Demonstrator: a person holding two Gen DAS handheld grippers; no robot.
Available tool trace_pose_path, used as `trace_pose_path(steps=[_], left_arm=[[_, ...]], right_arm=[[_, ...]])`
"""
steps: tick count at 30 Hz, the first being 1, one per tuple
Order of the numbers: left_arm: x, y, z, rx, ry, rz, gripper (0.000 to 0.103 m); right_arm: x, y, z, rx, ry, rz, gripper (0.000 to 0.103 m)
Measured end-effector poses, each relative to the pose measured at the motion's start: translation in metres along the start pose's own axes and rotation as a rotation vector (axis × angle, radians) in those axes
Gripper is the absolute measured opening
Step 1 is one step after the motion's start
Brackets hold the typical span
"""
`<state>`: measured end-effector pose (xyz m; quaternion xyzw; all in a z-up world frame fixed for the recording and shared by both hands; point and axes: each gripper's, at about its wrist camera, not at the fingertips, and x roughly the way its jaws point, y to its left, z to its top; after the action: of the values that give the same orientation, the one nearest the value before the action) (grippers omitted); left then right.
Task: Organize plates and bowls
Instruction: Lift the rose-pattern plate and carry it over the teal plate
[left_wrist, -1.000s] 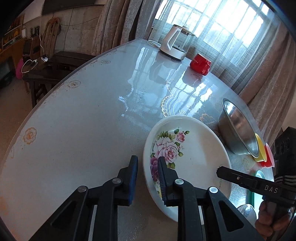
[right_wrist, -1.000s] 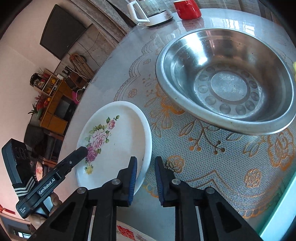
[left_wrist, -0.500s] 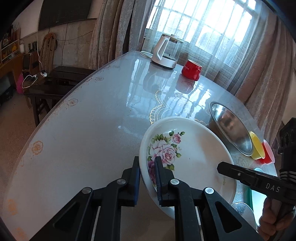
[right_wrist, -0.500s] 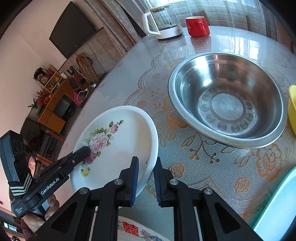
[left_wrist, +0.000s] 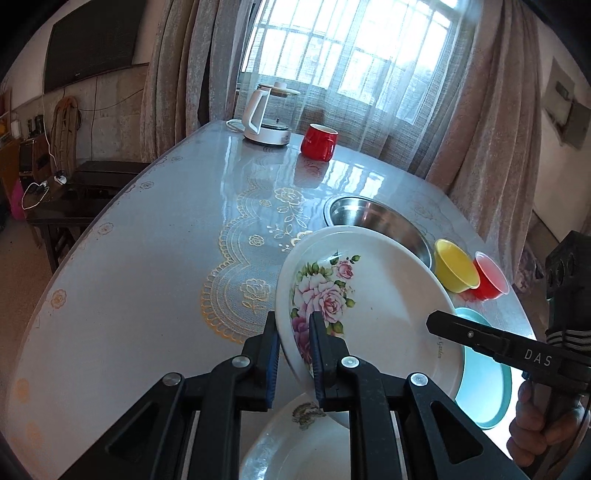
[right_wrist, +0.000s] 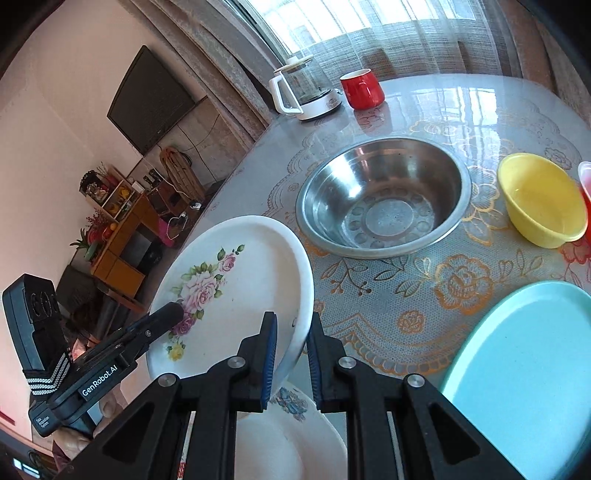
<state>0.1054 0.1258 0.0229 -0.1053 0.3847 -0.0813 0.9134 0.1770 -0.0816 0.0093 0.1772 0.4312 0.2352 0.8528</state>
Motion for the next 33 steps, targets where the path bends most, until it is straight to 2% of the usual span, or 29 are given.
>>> trace_pose_path(steps=[8, 16, 33], left_arm=[[0.001, -0.062, -0.016, 0.078, 0.038, -0.092, 0.016], [0.013, -0.119, -0.030, 0.159, 0.091, -0.150, 0.017], [0.051, -0.190, -0.055, 0.252, 0.213, -0.174, 0.018]], right_arm=[[-0.049, -0.040, -0.029, 0.074, -0.050, -0.043, 0.016], [-0.090, -0.083, -0.054, 0.162, -0.100, -0.104, 0.016], [-0.114, -0.151, -0.077, 0.305, -0.128, -0.246, 0.016]])
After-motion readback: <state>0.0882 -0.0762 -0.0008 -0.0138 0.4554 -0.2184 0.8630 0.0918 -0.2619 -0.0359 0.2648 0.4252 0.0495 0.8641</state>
